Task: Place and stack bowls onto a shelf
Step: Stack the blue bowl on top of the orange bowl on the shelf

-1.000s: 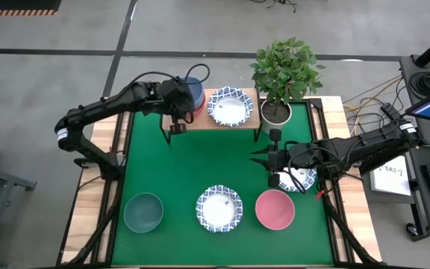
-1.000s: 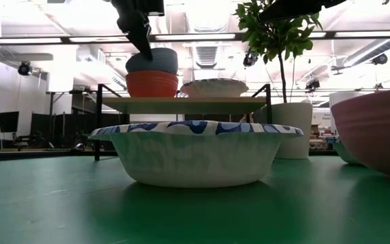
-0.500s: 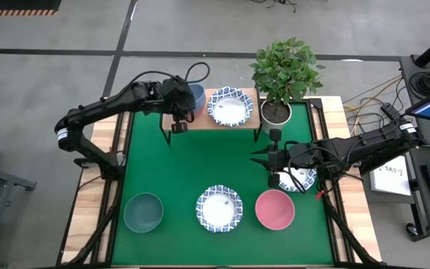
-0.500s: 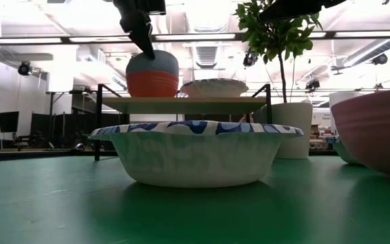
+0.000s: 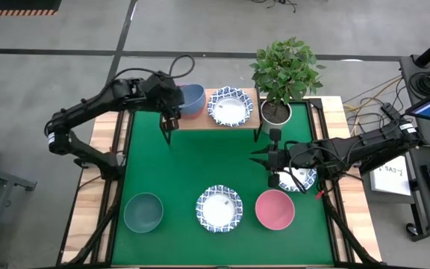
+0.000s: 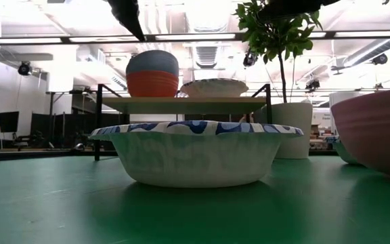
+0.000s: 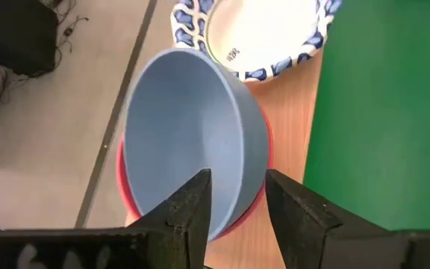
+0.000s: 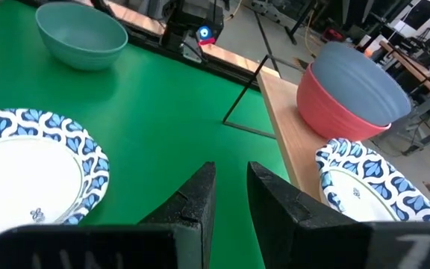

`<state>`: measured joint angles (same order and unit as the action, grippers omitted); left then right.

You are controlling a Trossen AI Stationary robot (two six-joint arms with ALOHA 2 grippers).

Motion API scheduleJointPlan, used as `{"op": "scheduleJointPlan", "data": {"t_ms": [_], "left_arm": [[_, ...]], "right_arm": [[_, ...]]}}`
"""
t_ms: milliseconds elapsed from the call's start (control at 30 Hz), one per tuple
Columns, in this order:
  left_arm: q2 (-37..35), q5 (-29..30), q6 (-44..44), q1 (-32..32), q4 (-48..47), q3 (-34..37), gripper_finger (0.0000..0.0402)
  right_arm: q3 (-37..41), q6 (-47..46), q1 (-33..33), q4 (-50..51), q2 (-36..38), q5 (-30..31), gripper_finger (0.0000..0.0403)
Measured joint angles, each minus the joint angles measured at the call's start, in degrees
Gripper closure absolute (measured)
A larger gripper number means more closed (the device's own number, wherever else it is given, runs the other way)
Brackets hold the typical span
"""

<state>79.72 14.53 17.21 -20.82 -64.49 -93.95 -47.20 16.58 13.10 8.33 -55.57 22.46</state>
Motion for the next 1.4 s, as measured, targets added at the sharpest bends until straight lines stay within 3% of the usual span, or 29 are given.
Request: {"op": "scheduleJointPlan", "data": {"t_ms": [233, 367, 500, 633, 767, 1100, 1400], "left_arm": [[-9.3, -1.1, -0.3, 0.0, 14.5, 6.2, 0.0330], [-16.9, -6.3, -1.9, 0.0, 28.5, 16.8, 0.0365], [-22.7, -6.4, -2.7, -0.1, 43.9, 30.2, 0.0393], [-24.7, -4.6, -2.8, -0.6, 59.1, 40.6, 0.0399], [-23.2, -4.5, -3.2, -0.9, 68.9, 46.1, 0.0401], [-14.1, -4.4, -3.0, -1.5, 70.2, 41.4, 0.0401], [-9.0, -3.0, -4.4, -2.9, 63.7, 36.5, 0.0402]], "right_arm": [[0.2, 0.0, 0.0, -0.6, 0.0, 0.0, 0.0335], [0.3, 0.0, 0.0, -0.6, 0.0, 0.0, 0.0335], [0.3, 0.3, 0.0, -1.1, 0.0, 0.0, 0.0335], [0.3, 0.5, 0.0, -1.3, 0.0, 0.0, 0.0335], [0.3, 0.6, 0.0, -1.4, 0.0, 0.0, 0.0335], [0.3, 1.0, 0.0, -1.3, 0.0, 0.0, 0.0335], [0.3, 1.1, 0.0, -1.3, 0.0, 0.0, 0.0335]]}}
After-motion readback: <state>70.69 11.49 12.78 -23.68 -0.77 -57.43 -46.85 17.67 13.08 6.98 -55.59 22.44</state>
